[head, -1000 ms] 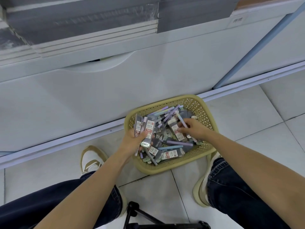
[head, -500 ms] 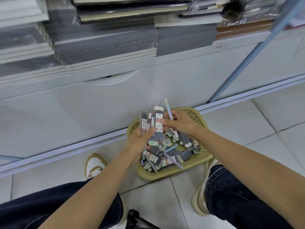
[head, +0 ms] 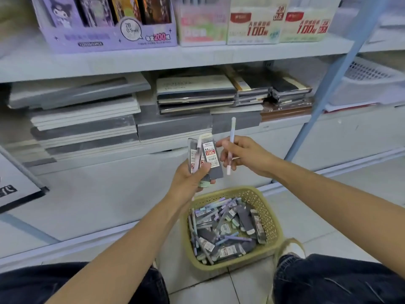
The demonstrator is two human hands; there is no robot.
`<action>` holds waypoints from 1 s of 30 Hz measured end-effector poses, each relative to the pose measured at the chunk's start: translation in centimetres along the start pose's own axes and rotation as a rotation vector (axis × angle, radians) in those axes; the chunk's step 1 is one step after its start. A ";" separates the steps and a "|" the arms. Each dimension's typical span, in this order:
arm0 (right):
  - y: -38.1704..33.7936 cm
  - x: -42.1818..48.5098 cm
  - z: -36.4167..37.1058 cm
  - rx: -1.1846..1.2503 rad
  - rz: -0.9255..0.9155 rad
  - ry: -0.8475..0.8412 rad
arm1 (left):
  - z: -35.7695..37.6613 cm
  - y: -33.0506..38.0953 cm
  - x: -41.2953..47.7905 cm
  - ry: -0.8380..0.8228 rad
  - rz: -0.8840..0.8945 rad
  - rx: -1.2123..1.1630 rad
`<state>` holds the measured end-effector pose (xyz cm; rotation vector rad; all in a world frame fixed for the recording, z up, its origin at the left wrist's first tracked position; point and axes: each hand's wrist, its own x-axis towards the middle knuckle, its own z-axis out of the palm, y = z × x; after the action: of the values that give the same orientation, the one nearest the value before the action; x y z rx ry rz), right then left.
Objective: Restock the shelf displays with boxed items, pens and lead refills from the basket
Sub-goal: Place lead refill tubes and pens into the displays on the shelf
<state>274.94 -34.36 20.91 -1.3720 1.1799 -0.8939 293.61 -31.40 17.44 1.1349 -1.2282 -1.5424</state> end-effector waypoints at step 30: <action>-14.2 -3.6 -2.9 0.379 -0.377 -0.021 | -0.9 16.4 -2.7 0.060 0.238 -0.090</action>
<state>273.78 -32.41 35.67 -1.3016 0.6949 -1.2922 296.35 -31.73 33.83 0.9338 -1.1945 -1.3611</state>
